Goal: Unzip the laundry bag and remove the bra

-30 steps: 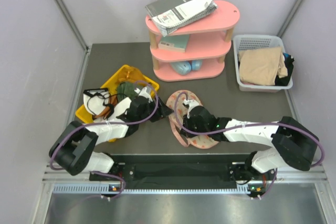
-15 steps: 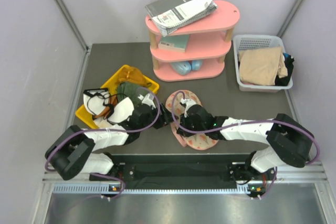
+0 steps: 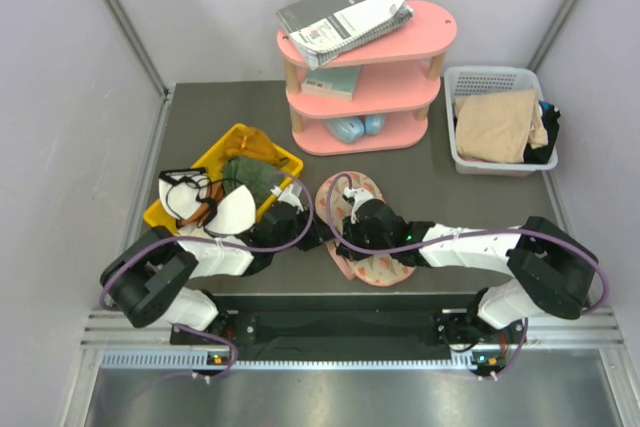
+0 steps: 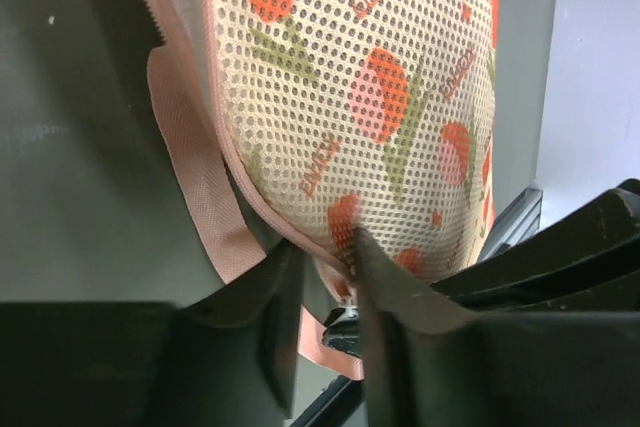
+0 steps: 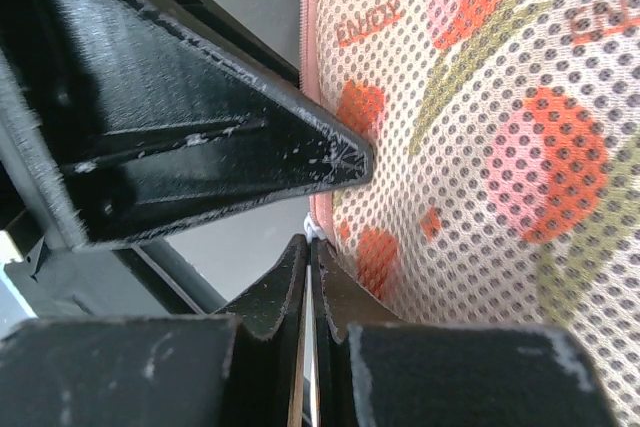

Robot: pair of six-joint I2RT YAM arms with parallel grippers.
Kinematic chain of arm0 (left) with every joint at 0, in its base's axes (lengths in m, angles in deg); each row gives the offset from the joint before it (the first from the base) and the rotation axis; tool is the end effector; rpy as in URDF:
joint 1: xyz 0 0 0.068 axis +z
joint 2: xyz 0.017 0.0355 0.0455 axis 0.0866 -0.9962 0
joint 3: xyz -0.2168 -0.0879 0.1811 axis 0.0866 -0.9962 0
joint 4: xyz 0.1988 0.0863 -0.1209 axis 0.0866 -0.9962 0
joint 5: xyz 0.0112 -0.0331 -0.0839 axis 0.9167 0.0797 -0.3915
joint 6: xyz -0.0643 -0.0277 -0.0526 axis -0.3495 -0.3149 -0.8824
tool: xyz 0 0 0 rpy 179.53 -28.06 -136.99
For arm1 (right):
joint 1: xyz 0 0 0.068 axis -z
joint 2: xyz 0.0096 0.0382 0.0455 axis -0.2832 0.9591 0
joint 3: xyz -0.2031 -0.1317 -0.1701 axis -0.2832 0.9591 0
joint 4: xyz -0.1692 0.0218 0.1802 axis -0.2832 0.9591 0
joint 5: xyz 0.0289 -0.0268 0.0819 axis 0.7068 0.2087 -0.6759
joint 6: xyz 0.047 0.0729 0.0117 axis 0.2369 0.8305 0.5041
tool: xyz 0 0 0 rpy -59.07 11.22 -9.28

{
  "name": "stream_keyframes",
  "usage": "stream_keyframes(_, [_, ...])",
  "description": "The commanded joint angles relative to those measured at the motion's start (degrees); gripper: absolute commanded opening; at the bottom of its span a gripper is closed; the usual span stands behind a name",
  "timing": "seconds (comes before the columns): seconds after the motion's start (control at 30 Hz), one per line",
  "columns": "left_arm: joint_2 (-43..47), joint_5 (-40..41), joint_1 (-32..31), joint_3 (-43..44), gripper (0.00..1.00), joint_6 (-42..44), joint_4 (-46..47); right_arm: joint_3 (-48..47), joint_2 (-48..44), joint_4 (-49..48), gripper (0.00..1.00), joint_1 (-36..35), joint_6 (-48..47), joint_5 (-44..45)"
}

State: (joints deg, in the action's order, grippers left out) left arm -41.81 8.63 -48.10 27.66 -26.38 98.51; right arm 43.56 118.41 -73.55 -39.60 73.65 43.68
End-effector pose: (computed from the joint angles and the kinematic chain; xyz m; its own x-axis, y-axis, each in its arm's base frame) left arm 0.1942 -0.1966 0.1576 -0.8385 -0.4009 -0.3691 0.0653 0.5985 -0.7985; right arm 0.1636 0.2508 0.1763 -0.7896 -0.1433 -0.5966 -0.4853 0.7408 0.4644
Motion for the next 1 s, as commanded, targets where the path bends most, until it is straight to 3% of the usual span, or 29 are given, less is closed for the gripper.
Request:
stream_keyframes(0.0, [-1.36,0.63,-0.28,2.26,0.24,0.37,3.8,-2.66,-0.35,-2.96,0.0,0.06,-0.35,-0.71])
stream_keyframes(0.07, [-1.71,0.89,-0.28,2.78,0.12,0.46,3.89,-2.58,-0.52,-2.87,0.0,0.07,-0.35,-0.71])
stream_keyframes(0.13, [-1.89,1.16,-0.2,2.96,0.1,0.46,3.97,-2.58,-0.35,-2.87,0.0,0.07,-0.35,-0.71])
stream_keyframes(0.23, [-1.8,1.68,-0.2,3.22,0.0,0.63,4.06,-2.49,-0.43,-2.7,0.0,0.06,-0.35,-0.62])
stream_keyframes(0.5, [-1.63,3.35,0.59,4.28,0.0,2.56,2.48,-2.4,-0.96,-2.08,0.0,0.07,-0.35,-0.62])
stream_keyframes(0.97, [-3.73,0.19,9.56,6.83,0.0,7.13,0.81,0.32,-6.14,1.08,0.0,0.07,0.61,0.08])
